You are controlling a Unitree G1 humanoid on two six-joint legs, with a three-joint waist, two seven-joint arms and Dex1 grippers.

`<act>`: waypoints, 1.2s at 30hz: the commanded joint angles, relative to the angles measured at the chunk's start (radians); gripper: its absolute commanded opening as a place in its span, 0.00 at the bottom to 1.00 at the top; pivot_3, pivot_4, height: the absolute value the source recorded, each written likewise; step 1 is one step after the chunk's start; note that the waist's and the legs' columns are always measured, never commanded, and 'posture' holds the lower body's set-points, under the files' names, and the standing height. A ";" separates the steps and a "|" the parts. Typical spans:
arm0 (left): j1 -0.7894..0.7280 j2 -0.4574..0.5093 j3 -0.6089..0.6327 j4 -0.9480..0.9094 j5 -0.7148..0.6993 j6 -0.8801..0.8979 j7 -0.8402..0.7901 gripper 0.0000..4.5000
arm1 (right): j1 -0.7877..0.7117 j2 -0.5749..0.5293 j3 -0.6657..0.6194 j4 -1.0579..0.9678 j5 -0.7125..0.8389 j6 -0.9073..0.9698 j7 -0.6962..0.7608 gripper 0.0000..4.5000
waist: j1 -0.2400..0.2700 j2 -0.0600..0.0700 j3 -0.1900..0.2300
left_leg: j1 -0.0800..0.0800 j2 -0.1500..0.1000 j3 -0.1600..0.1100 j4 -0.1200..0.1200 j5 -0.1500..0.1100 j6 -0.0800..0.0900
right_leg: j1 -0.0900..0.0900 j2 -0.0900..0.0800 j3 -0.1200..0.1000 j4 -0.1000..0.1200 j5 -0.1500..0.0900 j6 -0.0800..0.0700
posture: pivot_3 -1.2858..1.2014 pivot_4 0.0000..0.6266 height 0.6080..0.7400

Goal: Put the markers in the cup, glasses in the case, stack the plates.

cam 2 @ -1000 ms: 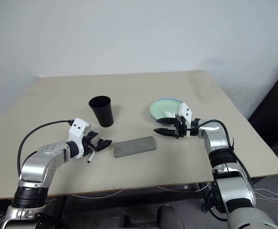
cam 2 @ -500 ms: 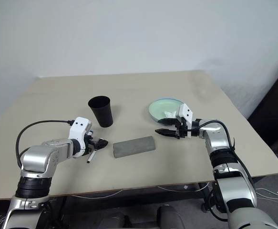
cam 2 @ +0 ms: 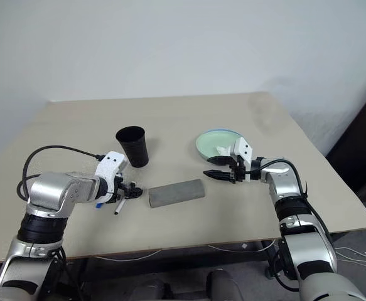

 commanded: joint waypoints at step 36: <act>-0.068 -0.053 0.005 0.125 -0.010 -0.105 0.040 0.03 | -0.012 0.007 -0.012 -0.022 0.006 -0.041 -0.033 0.53 | 0.001 0.000 0.000 | 0.000 -0.001 -0.001 -0.001 0.001 -0.001 | 0.001 0.000 0.001 0.000 0.000 0.000 | 0.52 0.00 0.94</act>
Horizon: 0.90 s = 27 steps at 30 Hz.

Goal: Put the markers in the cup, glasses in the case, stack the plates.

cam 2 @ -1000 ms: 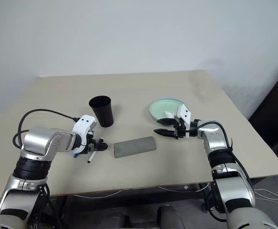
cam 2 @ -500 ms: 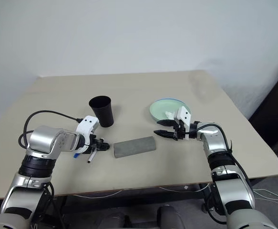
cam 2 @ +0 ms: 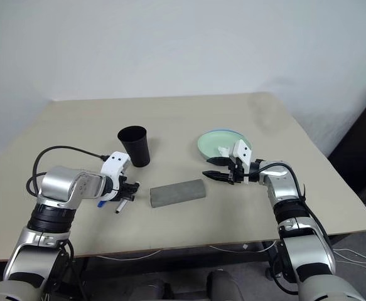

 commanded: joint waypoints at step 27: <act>-0.293 -0.147 0.115 0.603 0.223 -1.557 -0.031 0.03 | -0.086 0.011 -0.012 0.041 -0.014 -0.039 0.001 0.53 | 0.000 0.000 0.000 | 0.000 0.000 0.005 0.000 0.001 0.000 | 0.002 0.001 -0.001 -0.001 0.000 0.000 | 0.52 0.00 0.94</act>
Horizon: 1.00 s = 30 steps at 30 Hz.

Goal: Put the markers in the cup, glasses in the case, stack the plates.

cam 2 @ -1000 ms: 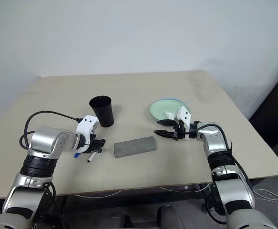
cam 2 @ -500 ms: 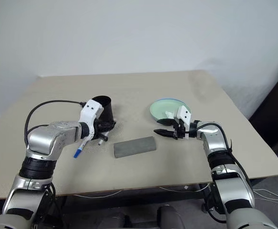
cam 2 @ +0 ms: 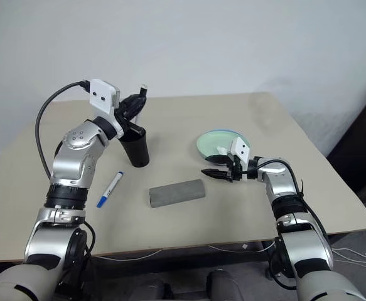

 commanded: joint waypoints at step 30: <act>-0.192 -0.068 0.069 0.583 0.077 -0.443 0.112 0.87 | -0.044 -0.006 -0.014 -0.017 0.006 -0.015 -0.002 0.53 | 0.000 0.000 0.000 | -0.002 0.000 -0.002 0.000 -0.001 0.000 | -0.001 -0.001 -0.002 -0.001 0.001 0.002 | 0.52 0.00 0.94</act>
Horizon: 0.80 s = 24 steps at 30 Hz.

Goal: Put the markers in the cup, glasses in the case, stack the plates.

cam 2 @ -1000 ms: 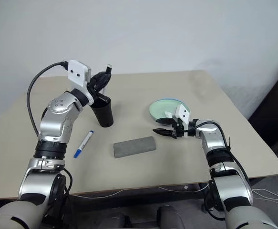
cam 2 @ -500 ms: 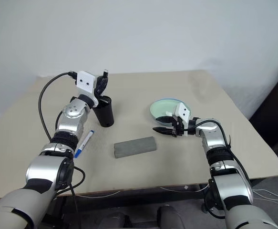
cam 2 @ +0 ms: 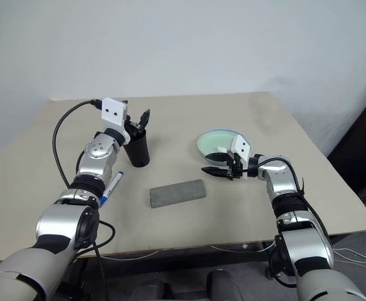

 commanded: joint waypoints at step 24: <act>0.382 0.404 0.112 -0.969 -0.294 1.264 -0.180 0.87 | -0.041 -0.015 -0.029 -0.036 0.029 0.038 0.039 0.53 | -0.001 0.000 0.000 | 0.000 0.001 -0.002 -0.002 -0.001 -0.002 | -0.002 0.000 0.000 0.001 0.000 0.000 | 0.52 0.00 0.94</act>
